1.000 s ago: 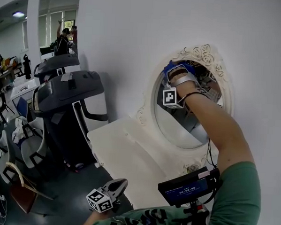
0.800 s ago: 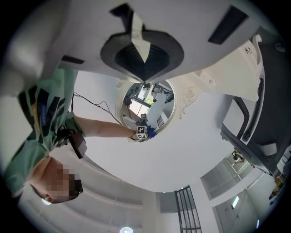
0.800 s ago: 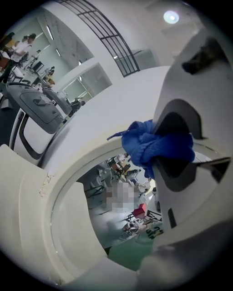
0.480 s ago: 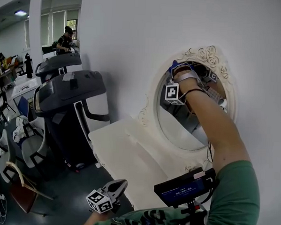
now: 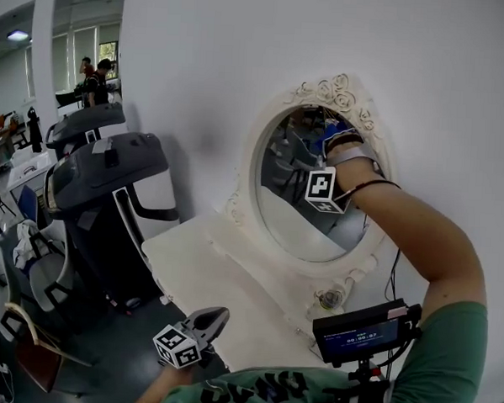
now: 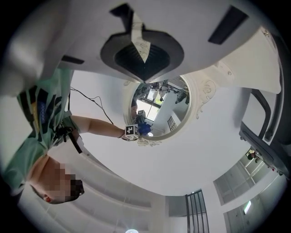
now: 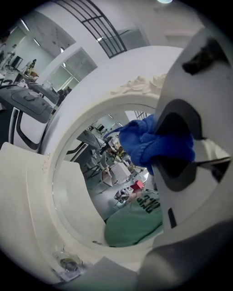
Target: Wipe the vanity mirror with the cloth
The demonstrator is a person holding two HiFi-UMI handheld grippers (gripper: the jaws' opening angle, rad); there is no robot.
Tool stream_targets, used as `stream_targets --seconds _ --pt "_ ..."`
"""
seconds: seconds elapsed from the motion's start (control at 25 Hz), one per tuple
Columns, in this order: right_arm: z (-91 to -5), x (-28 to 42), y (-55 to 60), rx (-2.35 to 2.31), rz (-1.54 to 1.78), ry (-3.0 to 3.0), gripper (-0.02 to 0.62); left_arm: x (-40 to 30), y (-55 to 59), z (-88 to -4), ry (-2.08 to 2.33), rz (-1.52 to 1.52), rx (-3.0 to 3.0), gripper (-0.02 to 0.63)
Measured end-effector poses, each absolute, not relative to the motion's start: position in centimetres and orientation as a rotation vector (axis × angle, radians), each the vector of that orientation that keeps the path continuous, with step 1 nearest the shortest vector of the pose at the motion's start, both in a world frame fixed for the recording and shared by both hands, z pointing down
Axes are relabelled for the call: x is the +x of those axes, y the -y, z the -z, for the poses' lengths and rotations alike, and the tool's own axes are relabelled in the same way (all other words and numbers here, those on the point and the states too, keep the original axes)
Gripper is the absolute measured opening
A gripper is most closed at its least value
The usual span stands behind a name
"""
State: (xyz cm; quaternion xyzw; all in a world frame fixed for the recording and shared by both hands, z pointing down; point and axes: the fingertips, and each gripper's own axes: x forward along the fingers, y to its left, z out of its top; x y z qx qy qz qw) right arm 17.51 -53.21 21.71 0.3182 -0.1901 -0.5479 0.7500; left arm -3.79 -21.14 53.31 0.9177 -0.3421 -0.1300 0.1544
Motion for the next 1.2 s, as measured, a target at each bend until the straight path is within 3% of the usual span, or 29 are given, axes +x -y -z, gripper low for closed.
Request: stream_targets --seconds 0.2,0.48,0.92,1.2 --pt "-21.5 21.7 49.2 0.675 1.142 0.373 0.074 -0.9 21.3 -52.5 0.902 0.369 2.664 0.006" --pt "-21.8 22.2 48.6 0.683 1.120 0.372 0.074 -0.8 20.4 -52.2 0.914 0.362 2.658 0.006" --pt "-25.9 6.2 58.0 0.628 1.495 0.530 0.075 -7.0 19.0 -55.1 1.087 0.388 2.538 0.006" --pt "-25.7 2.4 64.9 0.654 1.506 0.463 0.075 -11.5 18.7 -57.3 1.194 0.401 2.450 0.006"
